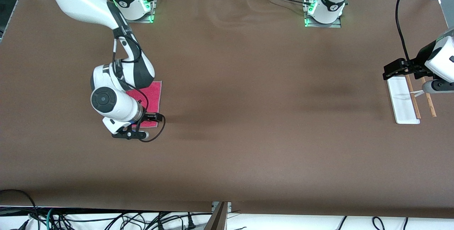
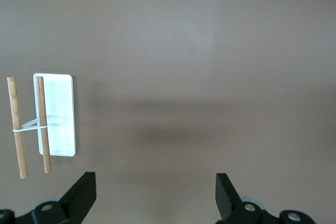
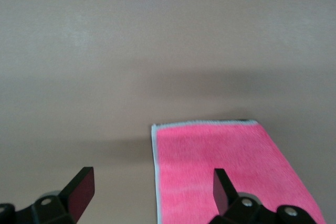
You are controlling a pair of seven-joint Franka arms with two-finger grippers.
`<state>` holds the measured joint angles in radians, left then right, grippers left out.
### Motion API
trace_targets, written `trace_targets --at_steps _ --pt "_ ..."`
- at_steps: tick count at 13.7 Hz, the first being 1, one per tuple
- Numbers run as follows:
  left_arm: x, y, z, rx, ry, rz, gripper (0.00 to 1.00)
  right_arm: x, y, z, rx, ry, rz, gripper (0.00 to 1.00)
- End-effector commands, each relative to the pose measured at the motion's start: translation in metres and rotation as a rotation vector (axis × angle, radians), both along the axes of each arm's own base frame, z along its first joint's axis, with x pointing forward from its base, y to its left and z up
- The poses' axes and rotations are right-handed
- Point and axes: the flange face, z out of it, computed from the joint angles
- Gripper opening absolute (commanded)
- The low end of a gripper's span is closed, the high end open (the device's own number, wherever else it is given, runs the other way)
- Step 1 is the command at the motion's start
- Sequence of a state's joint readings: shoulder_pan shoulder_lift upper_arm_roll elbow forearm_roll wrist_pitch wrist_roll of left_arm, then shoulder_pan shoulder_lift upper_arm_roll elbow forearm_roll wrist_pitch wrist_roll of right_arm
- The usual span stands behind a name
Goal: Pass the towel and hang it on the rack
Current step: 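Lower the right gripper onto the pink towel and grasp its edge, then lift the towel with the right gripper while the left gripper approaches it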
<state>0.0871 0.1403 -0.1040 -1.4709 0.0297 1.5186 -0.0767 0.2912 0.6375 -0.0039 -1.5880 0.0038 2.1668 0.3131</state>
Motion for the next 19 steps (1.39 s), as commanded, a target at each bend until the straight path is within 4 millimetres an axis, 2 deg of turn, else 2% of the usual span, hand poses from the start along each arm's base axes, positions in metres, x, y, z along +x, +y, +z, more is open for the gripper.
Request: trace_targets --at_steps 1,3,6,9,11,17,19 --pt "-0.004 0.004 0.003 0.009 0.012 0.000 1.00 0.006 0.001 -0.015 0.006 -0.024 -0.014 0.99" --pt "-0.004 0.003 0.004 0.009 0.010 -0.001 1.00 0.006 -0.001 -0.038 0.008 -0.024 -0.031 0.99" --pt "-0.004 0.005 0.005 0.009 0.009 -0.003 1.00 -0.006 0.003 -0.060 0.005 -0.019 -0.036 0.99" --pt "-0.004 0.001 0.010 0.006 0.000 -0.010 1.00 -0.011 0.002 -0.068 0.005 -0.024 -0.033 0.98" --pt "-0.003 -0.007 0.007 0.009 0.004 -0.027 1.00 -0.015 -0.001 -0.074 0.001 -0.011 -0.027 0.93" --pt "-0.002 -0.025 0.005 -0.006 0.004 -0.059 1.00 -0.022 -0.009 -0.083 -0.004 0.011 -0.013 0.66" --pt "-0.001 -0.028 0.006 -0.004 -0.006 -0.065 1.00 -0.023 -0.009 -0.083 -0.005 0.013 -0.013 0.46"
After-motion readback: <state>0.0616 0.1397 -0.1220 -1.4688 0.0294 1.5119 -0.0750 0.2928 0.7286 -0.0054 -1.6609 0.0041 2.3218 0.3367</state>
